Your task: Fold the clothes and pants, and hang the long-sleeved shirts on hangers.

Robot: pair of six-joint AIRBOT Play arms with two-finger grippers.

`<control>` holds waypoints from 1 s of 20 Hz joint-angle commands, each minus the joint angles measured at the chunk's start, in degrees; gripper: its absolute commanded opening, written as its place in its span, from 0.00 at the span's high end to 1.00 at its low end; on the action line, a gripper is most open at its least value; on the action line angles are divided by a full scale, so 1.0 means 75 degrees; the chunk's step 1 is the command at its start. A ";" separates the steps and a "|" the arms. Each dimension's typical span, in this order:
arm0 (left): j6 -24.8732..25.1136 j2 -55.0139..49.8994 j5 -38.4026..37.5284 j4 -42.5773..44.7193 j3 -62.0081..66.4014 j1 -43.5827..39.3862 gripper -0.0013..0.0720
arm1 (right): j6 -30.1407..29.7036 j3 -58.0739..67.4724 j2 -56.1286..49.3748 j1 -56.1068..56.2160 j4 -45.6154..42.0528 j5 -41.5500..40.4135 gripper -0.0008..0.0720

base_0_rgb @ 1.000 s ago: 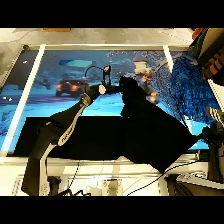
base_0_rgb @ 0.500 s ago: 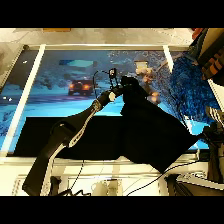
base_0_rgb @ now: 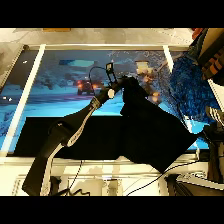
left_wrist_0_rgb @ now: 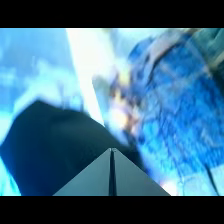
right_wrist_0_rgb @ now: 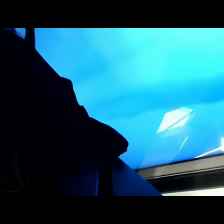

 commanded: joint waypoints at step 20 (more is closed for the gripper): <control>0.2063 0.4336 -0.7120 0.4246 -0.0003 0.1880 0.97 | 0.1390 0.2760 0.0023 0.1912 0.2588 -0.0364 0.10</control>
